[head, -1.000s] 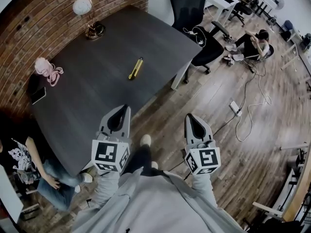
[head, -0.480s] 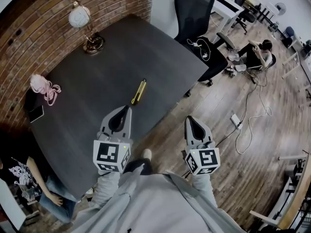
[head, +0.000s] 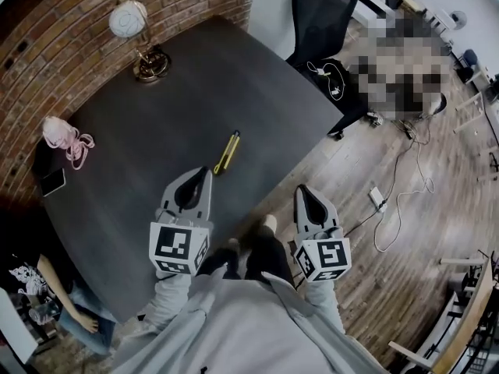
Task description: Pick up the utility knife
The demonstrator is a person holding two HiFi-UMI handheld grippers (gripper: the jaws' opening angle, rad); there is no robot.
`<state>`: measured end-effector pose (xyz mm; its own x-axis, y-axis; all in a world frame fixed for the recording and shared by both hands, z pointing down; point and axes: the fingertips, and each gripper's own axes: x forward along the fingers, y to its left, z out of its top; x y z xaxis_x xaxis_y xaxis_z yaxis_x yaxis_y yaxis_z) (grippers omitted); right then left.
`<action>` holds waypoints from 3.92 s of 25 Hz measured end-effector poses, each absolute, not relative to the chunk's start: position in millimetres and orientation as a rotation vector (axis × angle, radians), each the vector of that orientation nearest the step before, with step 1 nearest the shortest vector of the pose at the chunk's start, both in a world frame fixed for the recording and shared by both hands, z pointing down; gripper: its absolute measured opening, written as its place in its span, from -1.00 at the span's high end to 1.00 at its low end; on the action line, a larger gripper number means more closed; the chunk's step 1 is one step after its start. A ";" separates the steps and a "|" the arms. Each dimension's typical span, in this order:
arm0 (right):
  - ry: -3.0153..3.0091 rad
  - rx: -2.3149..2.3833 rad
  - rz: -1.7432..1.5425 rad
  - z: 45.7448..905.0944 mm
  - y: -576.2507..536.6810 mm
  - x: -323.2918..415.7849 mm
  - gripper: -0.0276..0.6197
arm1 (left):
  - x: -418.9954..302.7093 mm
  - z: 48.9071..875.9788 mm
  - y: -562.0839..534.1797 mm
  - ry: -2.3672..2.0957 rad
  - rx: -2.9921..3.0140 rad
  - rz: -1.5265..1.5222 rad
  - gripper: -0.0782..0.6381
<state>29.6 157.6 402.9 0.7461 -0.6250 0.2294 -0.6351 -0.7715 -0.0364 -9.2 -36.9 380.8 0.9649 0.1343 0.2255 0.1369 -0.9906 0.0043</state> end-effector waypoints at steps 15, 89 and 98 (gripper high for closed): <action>-1.484 2.637 0.328 406.5 72.4 166.8 0.86 | 71.4 390.8 -92.2 0.267 -3.150 -0.347 0.73; -2.329 0.791 0.420 560.5 -73.6 123.7 0.47 | 5.5 423.7 -126.1 1.389 -3.016 -0.447 0.73; -2.200 0.414 0.283 606.1 -49.8 102.1 0.31 | -9.4 438.2 -122.2 1.470 -3.000 -0.484 0.73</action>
<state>102.1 -49.8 606.1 -0.5782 -0.1951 0.7922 -0.3893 0.9193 -0.0577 -9.4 -122.2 438.2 0.5854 -0.7301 0.3525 -0.7967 -0.5986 0.0833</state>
